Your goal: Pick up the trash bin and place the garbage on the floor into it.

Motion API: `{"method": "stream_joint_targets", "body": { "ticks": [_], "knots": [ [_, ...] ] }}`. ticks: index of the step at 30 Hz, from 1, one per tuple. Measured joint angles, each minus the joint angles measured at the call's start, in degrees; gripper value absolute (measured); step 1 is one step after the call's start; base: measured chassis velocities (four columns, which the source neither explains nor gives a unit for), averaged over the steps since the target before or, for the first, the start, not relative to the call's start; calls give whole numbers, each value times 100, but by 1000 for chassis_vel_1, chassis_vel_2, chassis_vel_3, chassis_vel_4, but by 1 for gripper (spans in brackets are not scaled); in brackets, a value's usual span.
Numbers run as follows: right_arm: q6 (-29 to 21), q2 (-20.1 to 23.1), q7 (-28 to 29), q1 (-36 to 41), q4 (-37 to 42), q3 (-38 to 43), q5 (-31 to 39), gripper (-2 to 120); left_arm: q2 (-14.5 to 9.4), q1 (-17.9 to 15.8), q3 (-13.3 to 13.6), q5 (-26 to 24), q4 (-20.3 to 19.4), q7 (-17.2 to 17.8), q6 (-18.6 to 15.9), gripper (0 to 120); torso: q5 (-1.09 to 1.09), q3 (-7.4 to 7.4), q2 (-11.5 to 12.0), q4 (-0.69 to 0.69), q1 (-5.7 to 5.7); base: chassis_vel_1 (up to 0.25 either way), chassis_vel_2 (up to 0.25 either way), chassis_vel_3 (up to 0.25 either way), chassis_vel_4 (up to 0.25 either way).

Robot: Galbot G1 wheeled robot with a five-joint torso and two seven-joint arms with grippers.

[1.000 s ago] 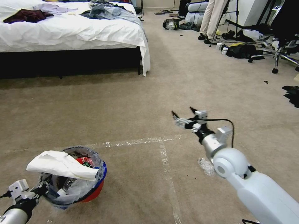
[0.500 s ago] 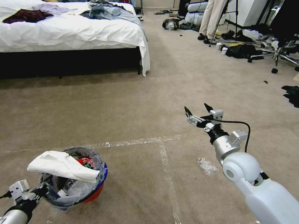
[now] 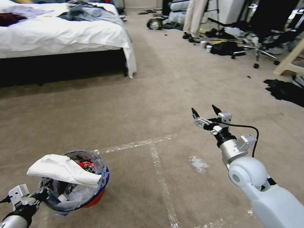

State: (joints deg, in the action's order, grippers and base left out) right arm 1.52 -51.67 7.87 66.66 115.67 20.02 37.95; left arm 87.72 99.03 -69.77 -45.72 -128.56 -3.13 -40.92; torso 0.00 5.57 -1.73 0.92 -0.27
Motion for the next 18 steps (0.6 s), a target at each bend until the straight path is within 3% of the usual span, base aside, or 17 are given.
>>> {"method": "stream_joint_targets", "body": {
  "ticks": [11, 18],
  "knots": [
    [455, -42, -212, 93, -231, 62, -269, 100, 29, 2, 22, 37, -1, -2, 12, 1, 0, 0, 0, 3, 0, -87, -79, -92, -83],
    [558, -85, -293, 200, -279, 89, -272, 100, 16, 20, 5, 30, 6, 0, 16, 1, -1, 0, 0, -1, 0, 0, 0, 0, 0]
  ]
}}
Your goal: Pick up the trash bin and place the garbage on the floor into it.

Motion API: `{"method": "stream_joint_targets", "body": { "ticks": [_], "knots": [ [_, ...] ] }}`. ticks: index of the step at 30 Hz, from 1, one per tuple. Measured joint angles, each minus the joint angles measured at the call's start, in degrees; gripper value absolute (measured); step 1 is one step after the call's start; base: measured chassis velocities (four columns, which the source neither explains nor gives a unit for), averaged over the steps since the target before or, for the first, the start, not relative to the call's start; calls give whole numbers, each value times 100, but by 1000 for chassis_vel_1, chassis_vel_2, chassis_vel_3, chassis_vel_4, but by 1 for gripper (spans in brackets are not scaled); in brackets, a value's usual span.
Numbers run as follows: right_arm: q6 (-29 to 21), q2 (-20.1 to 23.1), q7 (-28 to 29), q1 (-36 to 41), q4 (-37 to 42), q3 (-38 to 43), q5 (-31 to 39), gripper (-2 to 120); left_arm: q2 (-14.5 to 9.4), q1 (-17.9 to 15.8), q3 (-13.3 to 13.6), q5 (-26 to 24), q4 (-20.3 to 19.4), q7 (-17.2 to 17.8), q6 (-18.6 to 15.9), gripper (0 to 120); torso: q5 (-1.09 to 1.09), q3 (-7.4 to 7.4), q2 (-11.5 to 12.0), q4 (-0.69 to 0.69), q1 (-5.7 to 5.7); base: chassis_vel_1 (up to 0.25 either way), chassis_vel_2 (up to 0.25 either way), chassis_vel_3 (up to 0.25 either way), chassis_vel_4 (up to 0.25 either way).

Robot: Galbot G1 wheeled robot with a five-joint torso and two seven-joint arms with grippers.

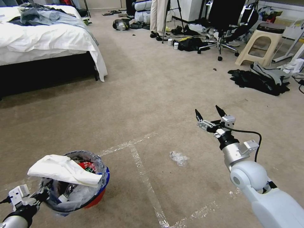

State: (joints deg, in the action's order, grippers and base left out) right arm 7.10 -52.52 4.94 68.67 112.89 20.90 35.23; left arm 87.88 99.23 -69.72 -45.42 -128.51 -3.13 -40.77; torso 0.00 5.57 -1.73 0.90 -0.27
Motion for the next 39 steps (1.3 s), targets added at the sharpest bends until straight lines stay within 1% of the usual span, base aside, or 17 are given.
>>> {"method": "stream_joint_targets", "body": {
  "ticks": [25, 39],
  "knots": [
    [58, -32, -69, 63, -49, 53, 4, 100, -17, -1, 3, 44, 51, -37, 3, 1, 0, 0, 0, 0, 0, 0, 0, 0, 0],
    [74, -41, -87, 40, -140, 60, -2, 100, -9, -32, 25, 62, 84, -35, 10, 1, 0, 0, 0, 4, 0, -56, -45, -59, -55]
  ]
}}
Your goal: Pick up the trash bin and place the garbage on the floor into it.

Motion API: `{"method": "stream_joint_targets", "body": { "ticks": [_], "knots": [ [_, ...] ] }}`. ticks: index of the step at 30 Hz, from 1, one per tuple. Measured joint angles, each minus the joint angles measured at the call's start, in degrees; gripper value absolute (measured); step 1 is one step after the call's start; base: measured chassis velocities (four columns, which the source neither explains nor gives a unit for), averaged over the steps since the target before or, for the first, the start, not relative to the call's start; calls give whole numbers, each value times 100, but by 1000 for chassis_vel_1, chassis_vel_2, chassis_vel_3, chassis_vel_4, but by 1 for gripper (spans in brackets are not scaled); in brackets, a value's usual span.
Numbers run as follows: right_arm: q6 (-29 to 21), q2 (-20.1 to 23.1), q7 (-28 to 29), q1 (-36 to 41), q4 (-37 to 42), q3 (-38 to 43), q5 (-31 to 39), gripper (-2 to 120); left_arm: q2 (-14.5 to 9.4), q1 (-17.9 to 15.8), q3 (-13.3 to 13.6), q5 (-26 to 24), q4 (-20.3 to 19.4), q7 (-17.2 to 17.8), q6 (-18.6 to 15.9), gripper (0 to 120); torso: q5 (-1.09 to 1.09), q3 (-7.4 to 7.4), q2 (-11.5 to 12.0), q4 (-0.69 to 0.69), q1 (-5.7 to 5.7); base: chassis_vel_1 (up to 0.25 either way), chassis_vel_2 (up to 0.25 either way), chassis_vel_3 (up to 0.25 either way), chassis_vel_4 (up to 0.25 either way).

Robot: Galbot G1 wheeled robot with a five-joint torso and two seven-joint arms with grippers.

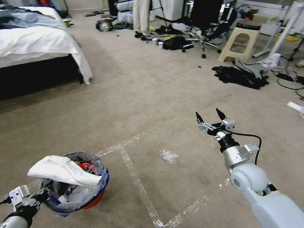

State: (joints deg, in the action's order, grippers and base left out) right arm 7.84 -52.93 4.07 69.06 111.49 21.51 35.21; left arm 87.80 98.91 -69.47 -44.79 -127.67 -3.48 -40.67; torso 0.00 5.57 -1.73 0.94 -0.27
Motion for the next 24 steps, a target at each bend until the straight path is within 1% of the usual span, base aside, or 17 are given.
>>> {"method": "stream_joint_targets", "body": {
  "ticks": [4, 11, 19, 24],
  "knots": [
    [2, -11, -37, -39, -60, -14, -11, 100, -7, -16, -24, -16, 9, 19, 1, 1, 0, 0, 0, -4, 0, 0, 0, 0, 0],
    [4, -13, -44, -55, -82, -27, -13, 100, -19, -20, -35, -30, 9, 23, 1, 1, 0, 0, 0, -4, 0, -38, 13, 21, -37],
    [83, -36, -67, -72, -160, -48, -105, 100, -18, -41, -27, -41, 26, 29, -1, 1, -1, 1, 1, -3, -2, -123, 115, 120, -104],
    [104, -36, -73, -70, -165, -52, -155, 100, -5, -55, -12, -37, 42, 29, -1, 1, 0, 1, 0, -3, -2, -36, 46, 28, -37]
  ]
}}
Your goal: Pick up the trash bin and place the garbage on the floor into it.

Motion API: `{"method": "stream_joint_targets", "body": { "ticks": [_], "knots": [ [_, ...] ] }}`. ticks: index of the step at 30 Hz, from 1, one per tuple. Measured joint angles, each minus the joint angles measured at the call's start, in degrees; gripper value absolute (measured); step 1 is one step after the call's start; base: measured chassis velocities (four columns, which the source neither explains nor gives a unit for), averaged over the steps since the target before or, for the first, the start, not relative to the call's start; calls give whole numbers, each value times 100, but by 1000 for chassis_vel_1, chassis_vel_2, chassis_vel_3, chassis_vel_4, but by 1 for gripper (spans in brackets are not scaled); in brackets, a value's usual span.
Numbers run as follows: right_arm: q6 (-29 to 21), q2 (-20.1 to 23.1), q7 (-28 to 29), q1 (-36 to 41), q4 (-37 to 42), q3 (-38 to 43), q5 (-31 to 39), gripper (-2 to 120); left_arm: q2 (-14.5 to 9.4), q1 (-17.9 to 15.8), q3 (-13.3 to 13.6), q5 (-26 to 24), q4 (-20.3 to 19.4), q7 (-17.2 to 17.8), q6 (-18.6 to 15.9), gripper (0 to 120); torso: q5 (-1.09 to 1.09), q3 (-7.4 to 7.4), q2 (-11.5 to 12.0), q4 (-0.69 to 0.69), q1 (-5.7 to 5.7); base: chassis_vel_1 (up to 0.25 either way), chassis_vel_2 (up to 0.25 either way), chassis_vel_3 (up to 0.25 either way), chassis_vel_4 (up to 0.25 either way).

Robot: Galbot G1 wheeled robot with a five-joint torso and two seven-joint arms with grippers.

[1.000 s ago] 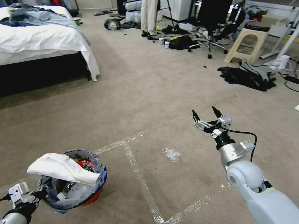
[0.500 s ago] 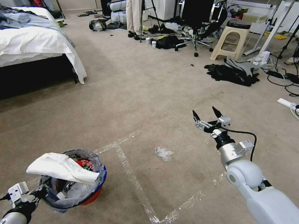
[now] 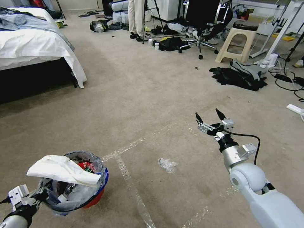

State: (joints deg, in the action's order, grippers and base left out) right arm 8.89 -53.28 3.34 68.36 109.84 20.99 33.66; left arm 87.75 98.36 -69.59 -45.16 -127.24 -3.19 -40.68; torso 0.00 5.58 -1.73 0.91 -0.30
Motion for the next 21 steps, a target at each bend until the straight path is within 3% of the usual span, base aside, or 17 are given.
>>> {"method": "stream_joint_targets", "body": {
  "ticks": [19, 21],
  "knots": [
    [-46, 20, -8, 24, -90, -75, -33, 100, 8, -3, 4, 11, 42, -12, 3, 1, 0, -1, 0, 0, 2, -8, 8, 7, -9],
    [-235, 63, 157, -10, -119, -244, -144, 100, 8, -6, 4, 12, 52, -16, 8, 1, -1, -1, 0, 1, 2, -55, 39, 50, -51]
  ]
}}
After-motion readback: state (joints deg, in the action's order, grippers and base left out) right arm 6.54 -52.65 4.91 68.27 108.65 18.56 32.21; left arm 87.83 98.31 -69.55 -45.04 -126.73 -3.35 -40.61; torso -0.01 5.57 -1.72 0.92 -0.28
